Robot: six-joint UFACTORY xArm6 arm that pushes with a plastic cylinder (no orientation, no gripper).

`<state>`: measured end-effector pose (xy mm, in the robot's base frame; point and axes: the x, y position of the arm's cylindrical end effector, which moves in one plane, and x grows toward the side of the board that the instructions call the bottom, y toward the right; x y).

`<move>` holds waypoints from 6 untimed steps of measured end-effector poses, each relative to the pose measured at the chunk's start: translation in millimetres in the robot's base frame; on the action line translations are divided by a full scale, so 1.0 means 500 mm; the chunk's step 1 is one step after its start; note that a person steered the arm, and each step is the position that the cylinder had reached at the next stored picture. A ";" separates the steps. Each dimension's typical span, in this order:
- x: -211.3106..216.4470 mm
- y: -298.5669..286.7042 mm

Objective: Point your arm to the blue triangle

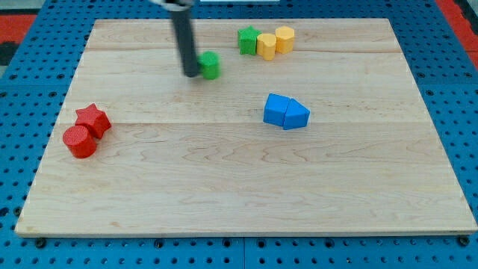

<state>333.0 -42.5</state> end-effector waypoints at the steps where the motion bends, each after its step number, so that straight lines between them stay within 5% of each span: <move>1: -0.003 0.034; 2: -0.080 0.081; 4: 0.082 0.314; 6: 0.167 0.347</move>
